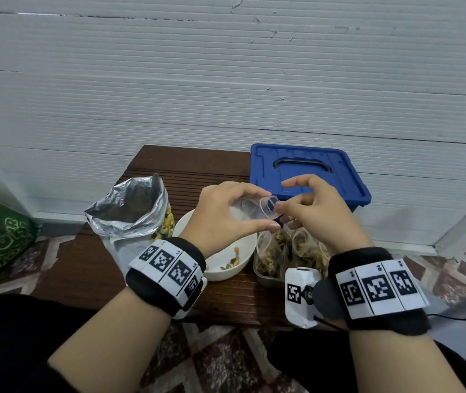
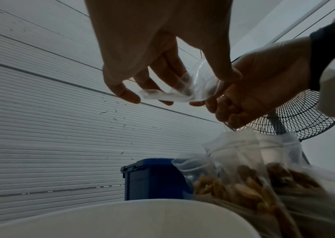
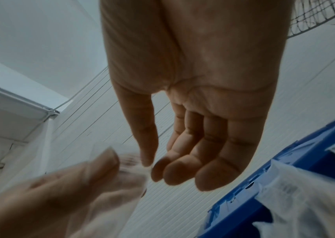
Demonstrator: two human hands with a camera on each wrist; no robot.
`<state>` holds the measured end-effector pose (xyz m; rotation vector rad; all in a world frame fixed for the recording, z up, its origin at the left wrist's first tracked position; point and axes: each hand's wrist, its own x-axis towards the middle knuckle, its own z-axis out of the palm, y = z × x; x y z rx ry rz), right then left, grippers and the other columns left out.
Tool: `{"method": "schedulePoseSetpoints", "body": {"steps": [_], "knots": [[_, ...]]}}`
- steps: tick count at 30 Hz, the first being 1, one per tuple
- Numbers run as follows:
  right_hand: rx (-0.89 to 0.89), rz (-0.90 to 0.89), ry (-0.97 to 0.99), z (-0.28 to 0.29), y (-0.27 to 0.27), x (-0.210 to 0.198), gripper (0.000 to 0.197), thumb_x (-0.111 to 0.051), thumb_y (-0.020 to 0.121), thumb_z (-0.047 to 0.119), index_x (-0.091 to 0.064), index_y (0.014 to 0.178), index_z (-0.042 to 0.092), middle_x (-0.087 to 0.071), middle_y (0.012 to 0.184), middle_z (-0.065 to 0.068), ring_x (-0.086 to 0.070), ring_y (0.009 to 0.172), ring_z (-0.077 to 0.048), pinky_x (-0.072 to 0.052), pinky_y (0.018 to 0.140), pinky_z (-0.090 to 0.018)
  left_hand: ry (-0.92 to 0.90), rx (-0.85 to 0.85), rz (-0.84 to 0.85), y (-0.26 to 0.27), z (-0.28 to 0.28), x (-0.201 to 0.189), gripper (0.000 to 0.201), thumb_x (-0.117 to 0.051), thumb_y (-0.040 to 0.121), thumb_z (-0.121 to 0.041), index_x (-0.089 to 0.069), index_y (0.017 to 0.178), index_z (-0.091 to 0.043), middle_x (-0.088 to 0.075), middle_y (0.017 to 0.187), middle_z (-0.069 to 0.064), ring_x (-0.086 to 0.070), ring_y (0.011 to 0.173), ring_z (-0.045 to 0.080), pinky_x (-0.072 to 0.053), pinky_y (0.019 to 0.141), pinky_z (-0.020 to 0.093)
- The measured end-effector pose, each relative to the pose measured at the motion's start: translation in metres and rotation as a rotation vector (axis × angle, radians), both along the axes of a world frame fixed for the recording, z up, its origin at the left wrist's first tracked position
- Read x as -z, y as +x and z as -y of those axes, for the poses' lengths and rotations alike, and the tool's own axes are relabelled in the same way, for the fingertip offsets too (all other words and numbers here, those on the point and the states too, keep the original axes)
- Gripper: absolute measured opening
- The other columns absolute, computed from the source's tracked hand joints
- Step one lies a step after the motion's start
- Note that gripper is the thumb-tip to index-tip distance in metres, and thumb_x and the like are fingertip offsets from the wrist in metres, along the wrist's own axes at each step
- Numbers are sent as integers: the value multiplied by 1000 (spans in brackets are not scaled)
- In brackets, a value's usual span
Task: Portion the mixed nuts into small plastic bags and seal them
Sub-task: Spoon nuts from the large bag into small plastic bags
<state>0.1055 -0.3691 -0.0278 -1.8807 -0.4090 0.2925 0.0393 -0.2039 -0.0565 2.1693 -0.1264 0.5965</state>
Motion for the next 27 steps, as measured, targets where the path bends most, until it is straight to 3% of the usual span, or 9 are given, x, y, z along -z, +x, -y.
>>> {"method": "schedulePoseSetpoints", "body": {"steps": [2, 7, 10, 14, 22, 27], "knots": [[16, 28, -16, -1, 1, 1, 30, -70, 84, 12, -55, 108, 21, -68, 59, 3, -67, 60, -7, -55, 68, -30, -4, -11, -15, 0, 0, 1, 46, -86, 61, -42, -72, 102, -25, -71, 99, -13, -62, 100, 0, -48, 89, 18], [64, 20, 58, -2, -1, -2, 14, -63, 91, 19, -57, 103, 22, -73, 70, 0, -66, 62, -9, -54, 65, -28, -65, -23, -46, -6, -4, -4, 49, -86, 61, -38, -70, 105, -26, -68, 104, -16, -59, 101, -8, -41, 86, 5], [83, 26, 90, -5, -4, -3, 8, -60, 93, 21, -59, 100, 22, -73, 71, -1, -67, 66, -12, -54, 65, -29, -108, -45, -63, -14, -10, -9, 48, -85, 61, -39, -69, 106, -29, -68, 103, -18, -59, 100, -10, -41, 85, 4], [62, 37, 97, -16, -11, -3, 5, -57, 94, 20, -61, 97, 20, -72, 69, 0, -66, 63, -11, -50, 59, -25, -197, -126, -57, -25, -23, -15, 50, -81, 60, -46, -70, 106, -31, -69, 101, -19, -61, 98, -9, -44, 85, 7], [-67, 57, 38, -60, -27, -5, 8, -57, 95, 19, -63, 91, 17, -71, 71, -4, -62, 62, -13, -52, 66, -35, -375, -267, 66, -58, -65, -45, 42, -74, 63, -51, -72, 96, -25, -74, 89, -10, -68, 86, 9, -55, 81, 25], [-138, 120, -35, -99, -38, -2, 8, -60, 92, 24, -65, 87, 26, -70, 81, -2, -63, 69, -12, -52, 70, -31, -396, -387, 96, -78, -106, -55, 59, -72, 63, -57, -68, 110, -21, -71, 100, -4, -65, 95, 10, -54, 82, 24]]}}
